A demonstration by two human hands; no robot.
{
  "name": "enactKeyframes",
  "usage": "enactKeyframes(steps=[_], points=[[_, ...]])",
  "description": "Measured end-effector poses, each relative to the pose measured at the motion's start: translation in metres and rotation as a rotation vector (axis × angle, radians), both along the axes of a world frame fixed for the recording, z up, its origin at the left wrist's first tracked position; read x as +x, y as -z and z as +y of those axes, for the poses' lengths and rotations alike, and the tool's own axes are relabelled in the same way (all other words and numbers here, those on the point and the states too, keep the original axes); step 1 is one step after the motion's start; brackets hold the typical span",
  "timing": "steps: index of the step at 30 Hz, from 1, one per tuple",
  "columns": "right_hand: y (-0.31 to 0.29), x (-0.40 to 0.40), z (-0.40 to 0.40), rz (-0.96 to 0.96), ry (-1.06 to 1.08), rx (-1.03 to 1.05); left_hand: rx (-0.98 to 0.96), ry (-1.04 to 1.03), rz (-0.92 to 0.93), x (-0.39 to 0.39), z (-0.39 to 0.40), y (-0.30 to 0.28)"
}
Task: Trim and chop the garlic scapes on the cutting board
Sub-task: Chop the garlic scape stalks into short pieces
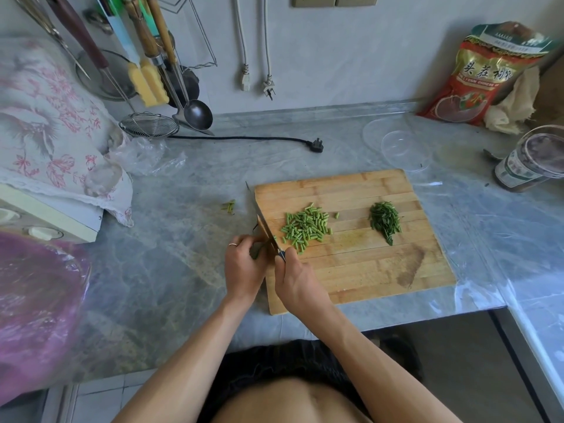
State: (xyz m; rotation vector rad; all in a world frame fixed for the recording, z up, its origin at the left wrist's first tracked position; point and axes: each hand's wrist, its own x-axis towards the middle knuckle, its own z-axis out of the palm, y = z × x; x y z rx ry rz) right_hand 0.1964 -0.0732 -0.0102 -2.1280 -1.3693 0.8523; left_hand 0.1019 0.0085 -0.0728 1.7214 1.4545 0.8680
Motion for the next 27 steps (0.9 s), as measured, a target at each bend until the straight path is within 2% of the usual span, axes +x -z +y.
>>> enactKeyframes(steps=[3, 10, 15, 27], points=[[-0.001, 0.000, 0.000, 0.018, 0.010, -0.019, -0.074, -0.010, 0.030, -0.002, -0.002, 0.002], [0.000, 0.000, 0.001, 0.170, 0.184, -0.033, -0.036, 0.064, 0.170, -0.002, 0.007, -0.001], [-0.008, 0.004, 0.011, 0.158, 0.191, -0.048, -0.003, 0.148, 0.242, -0.006, 0.013, -0.005], [-0.011, 0.022, -0.011, 0.142, 0.104, -0.010, -0.008, 0.186, 0.246, 0.005, 0.022, -0.010]])
